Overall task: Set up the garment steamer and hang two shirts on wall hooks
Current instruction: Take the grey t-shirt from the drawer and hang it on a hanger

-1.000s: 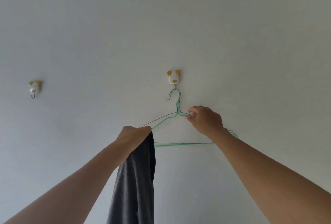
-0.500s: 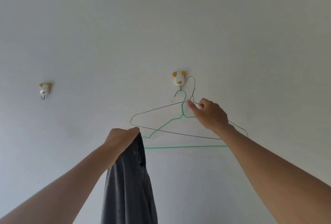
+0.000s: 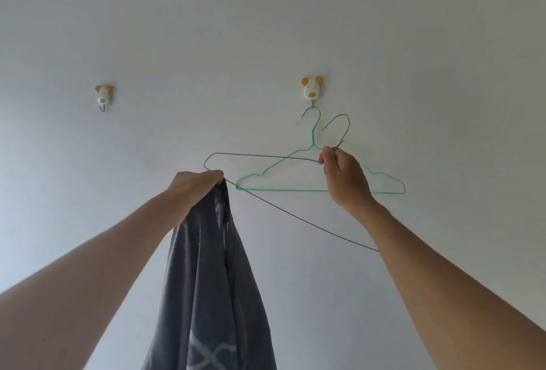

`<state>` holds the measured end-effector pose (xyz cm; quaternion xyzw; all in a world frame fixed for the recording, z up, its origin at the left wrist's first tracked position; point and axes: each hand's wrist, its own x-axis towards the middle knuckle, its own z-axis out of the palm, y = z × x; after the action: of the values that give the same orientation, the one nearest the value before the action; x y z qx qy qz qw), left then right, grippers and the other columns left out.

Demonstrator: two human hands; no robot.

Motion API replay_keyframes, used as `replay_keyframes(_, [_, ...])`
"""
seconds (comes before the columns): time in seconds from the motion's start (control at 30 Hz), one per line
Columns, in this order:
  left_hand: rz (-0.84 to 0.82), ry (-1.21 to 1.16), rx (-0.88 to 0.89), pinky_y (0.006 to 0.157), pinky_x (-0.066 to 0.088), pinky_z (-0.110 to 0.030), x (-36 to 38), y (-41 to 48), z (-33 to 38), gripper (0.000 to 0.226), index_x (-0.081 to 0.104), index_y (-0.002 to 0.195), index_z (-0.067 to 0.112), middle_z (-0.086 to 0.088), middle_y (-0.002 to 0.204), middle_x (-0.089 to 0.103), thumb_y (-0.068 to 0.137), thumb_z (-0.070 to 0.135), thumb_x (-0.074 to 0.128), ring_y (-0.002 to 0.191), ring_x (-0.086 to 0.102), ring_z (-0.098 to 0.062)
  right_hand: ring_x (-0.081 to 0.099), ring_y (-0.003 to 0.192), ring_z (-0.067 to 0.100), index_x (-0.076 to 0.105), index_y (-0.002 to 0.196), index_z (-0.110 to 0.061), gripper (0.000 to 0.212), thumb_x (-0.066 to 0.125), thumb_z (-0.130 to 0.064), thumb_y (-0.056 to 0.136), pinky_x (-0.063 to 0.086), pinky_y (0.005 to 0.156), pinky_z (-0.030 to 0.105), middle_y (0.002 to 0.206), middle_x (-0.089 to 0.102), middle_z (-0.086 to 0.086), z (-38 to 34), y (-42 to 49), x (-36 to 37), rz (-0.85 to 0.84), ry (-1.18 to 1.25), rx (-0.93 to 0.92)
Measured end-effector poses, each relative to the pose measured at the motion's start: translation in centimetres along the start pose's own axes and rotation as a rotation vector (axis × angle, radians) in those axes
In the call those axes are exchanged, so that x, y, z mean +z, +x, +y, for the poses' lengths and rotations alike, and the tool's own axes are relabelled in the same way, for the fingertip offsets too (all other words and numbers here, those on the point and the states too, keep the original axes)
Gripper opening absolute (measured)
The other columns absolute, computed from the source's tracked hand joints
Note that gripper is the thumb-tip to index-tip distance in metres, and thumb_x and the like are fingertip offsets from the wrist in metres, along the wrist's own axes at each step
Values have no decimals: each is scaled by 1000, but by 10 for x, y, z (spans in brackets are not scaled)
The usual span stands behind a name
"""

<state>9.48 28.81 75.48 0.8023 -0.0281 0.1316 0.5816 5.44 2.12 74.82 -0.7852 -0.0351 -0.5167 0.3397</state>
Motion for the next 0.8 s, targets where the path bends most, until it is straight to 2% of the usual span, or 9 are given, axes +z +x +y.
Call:
replay_keyframes(0.17, [11, -21, -41, 60, 43, -30, -31, -24, -8, 35, 60, 90, 12, -7, 85, 61, 61, 32, 64, 73, 57, -24, 39, 54, 8, 50, 69, -26, 36, 35, -31, 101, 32, 63, 30, 55, 42, -11, -2, -63, 10, 54, 209, 109])
replay_keyframes(0.3, [28, -35, -64, 55, 41, -27, -59, -41, -14, 31, 61, 87, 14, -6, 84, 62, 60, 30, 63, 70, 57, -22, 37, 53, 10, 48, 66, -25, 38, 36, -27, 101, 32, 63, 31, 53, 41, -10, -9, -100, 13, 81, 232, 141])
replay_keyframes(0.43, [20, 1, -82, 57, 43, -27, -80, -53, -23, 38, 66, 92, 13, -7, 90, 65, 58, 30, 63, 74, 60, -24, 42, 54, 15, 47, 65, -26, 38, 34, -30, 100, 32, 60, 31, 52, 42, -9, -16, -128, 16, 44, 158, 134])
replay_keyframes(0.53, [-50, 107, -60, 64, 46, -28, -89, -61, -28, 44, 68, 94, 14, -7, 92, 68, 54, 32, 63, 77, 63, -25, 50, 65, 25, 50, 70, -25, 36, 28, -39, 96, 36, 63, 33, 57, 49, -7, -29, -141, 20, -5, 46, 112])
replay_keyframes(0.63, [-87, 267, -19, 60, 44, -27, -93, -69, -33, 40, 64, 89, 13, -6, 88, 65, 57, 36, 67, 74, 61, -23, 53, 72, 31, 51, 73, -23, 37, 28, -39, 99, 41, 69, 36, 62, 54, -3, -41, -148, 20, -24, -28, 94])
replay_keyframes(0.8, [-169, 462, 36, 64, 43, -30, -100, -77, -40, 45, 63, 89, 14, -7, 90, 65, 56, 45, 68, 75, 61, -24, 46, 62, 24, 45, 66, -24, 37, 34, -31, 100, 33, 58, 32, 57, 47, -5, -60, -146, 24, -82, 32, 56])
